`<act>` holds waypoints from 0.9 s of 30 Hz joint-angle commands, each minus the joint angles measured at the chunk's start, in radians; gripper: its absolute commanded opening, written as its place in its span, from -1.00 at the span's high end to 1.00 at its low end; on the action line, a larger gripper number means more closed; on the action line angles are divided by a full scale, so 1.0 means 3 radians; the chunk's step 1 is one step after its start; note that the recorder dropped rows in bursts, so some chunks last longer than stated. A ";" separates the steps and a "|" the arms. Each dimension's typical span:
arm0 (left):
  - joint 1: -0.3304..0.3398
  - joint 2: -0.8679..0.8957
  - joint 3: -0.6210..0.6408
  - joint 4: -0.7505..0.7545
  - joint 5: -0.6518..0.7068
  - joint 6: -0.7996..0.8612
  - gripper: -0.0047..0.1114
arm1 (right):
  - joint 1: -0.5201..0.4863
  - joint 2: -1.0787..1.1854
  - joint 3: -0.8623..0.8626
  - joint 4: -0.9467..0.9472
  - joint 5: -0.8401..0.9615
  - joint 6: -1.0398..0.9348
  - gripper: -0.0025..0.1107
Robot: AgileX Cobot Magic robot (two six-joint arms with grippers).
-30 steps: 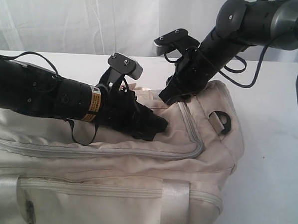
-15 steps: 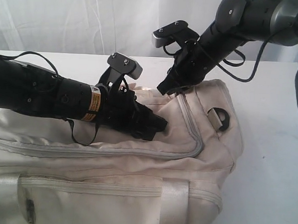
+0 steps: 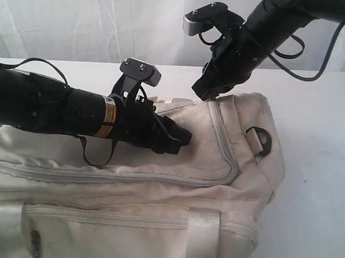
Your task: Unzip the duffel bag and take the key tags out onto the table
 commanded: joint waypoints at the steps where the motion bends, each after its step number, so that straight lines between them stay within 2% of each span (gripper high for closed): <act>1: 0.0077 -0.0036 -0.0017 -0.0086 -0.0118 -0.0004 -0.05 | -0.0038 -0.0151 -0.0024 -0.0099 0.0311 -0.0022 0.96; 13: 0.0101 -0.0277 -0.0058 -0.0119 0.0093 0.0281 -0.06 | -0.0038 -0.0244 -0.0004 -0.0099 0.0760 -0.0022 0.96; 18: 0.0101 -0.0300 -0.0225 -0.0116 0.0411 0.0281 -0.08 | -0.0038 -0.0349 -0.0004 -0.0107 0.0805 -0.0022 0.96; 27: 0.0101 -0.0300 -0.0461 -0.0048 0.0550 0.0270 -0.08 | -0.0038 -0.0501 0.0001 -0.0166 0.0805 0.0209 0.96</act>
